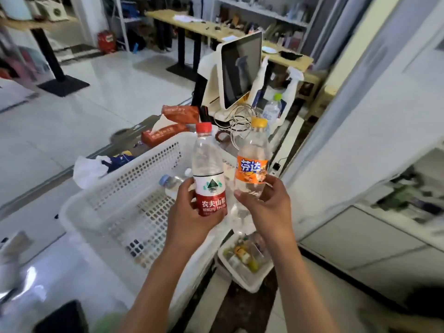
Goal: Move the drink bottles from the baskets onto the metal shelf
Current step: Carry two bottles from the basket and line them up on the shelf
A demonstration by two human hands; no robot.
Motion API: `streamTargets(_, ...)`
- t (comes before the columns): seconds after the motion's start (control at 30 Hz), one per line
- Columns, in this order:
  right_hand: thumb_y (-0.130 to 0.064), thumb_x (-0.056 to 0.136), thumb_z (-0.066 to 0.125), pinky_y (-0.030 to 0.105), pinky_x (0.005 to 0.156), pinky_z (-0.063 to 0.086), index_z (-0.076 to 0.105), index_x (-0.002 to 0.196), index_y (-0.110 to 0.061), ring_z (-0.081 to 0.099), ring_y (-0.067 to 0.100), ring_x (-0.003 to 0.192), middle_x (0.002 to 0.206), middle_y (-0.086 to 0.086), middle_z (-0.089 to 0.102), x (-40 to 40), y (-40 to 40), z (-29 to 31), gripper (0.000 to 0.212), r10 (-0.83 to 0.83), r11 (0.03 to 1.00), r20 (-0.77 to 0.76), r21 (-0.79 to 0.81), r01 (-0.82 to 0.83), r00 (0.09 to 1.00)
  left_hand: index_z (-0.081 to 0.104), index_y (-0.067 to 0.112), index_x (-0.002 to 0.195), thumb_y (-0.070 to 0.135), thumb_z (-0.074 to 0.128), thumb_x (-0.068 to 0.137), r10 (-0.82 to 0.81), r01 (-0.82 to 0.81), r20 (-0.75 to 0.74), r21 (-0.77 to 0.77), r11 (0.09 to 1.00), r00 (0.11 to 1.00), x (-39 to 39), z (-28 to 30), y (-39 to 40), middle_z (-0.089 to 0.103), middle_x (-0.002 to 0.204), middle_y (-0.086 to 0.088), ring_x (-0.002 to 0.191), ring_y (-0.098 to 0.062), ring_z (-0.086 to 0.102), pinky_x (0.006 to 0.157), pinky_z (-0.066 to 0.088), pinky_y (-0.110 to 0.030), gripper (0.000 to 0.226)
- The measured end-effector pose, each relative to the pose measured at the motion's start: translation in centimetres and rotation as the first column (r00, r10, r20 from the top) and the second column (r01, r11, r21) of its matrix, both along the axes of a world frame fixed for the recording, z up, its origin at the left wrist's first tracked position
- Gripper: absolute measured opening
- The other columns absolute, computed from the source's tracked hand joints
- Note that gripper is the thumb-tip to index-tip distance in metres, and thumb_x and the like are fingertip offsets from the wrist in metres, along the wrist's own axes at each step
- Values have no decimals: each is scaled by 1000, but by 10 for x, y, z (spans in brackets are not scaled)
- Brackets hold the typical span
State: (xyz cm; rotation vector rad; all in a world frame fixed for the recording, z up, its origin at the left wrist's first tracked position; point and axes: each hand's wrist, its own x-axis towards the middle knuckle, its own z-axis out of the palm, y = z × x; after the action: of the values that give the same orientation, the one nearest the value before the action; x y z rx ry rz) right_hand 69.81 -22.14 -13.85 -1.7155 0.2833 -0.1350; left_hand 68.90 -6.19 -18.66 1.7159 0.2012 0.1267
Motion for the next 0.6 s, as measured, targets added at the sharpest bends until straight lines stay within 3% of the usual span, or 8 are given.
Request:
streamTargets(0.17,-10,74,86,17,68,56,55,115,-26,70,-1,83,96,-9,73,-43,-67,13,53,-182,983,39,-30,184,982,40,44,130,42,91,54,-203,203,54,7,979,978,-8,7,-68,62,115,19,101,-4,63,82,58,-40,92)
streamTargets(0.33,-7,74,84,20,73,56,56,118,-21,71,3,86,98,-6,74,-101,-148,19,54,-373,925,78,-54,377,925,41,41,127,30,91,60,-393,395,129,14,919,910,-33,24,-162,63,111,21,95,3,64,77,57,-24,84)
streamTargets(0.47,-7,74,84,25,78,58,55,117,-22,71,2,85,95,-8,74,-174,-219,22,54,-512,850,105,-83,520,853,39,41,131,23,91,61,-559,564,163,16,825,813,-80,37,-249,57,107,29,96,13,59,69,50,-8,89)
streamTargets(0.6,-12,73,84,40,87,58,55,119,-22,71,6,93,102,-6,74,-260,-285,21,55,-681,716,134,-82,693,720,39,37,134,27,91,60,-721,720,179,86,689,669,-136,45,-329,59,111,22,97,15,58,78,53,-17,91)
